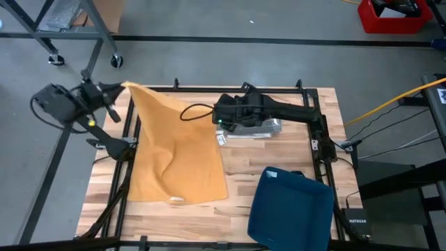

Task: Fold towel
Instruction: Fold the yellow kitchen towel

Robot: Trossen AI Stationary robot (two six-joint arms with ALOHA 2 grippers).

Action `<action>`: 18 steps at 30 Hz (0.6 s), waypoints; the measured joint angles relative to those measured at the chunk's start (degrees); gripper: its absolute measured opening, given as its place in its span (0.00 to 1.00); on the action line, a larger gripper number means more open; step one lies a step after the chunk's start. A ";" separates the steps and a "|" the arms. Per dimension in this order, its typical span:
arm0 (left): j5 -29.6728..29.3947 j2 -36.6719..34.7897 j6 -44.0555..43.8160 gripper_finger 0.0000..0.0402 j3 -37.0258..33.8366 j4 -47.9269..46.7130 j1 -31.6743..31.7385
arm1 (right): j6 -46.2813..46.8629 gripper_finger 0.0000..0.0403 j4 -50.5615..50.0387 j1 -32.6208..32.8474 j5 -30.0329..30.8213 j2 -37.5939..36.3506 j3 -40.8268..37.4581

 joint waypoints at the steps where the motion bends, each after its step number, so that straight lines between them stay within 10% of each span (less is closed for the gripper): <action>1: 0.00 0.06 -3.44 0.00 -0.65 -3.18 0.00 | -0.30 0.00 0.14 -0.43 -1.14 0.00 0.00; 9: 4.12 0.05 -13.35 0.00 -2.72 -10.47 0.00 | -0.76 0.00 2.97 0.42 -19.54 0.00 -1.00; 18: 34.64 0.37 -24.92 0.00 -2.75 -9.74 0.00 | -1.58 0.00 4.22 6.68 -36.79 0.00 -8.11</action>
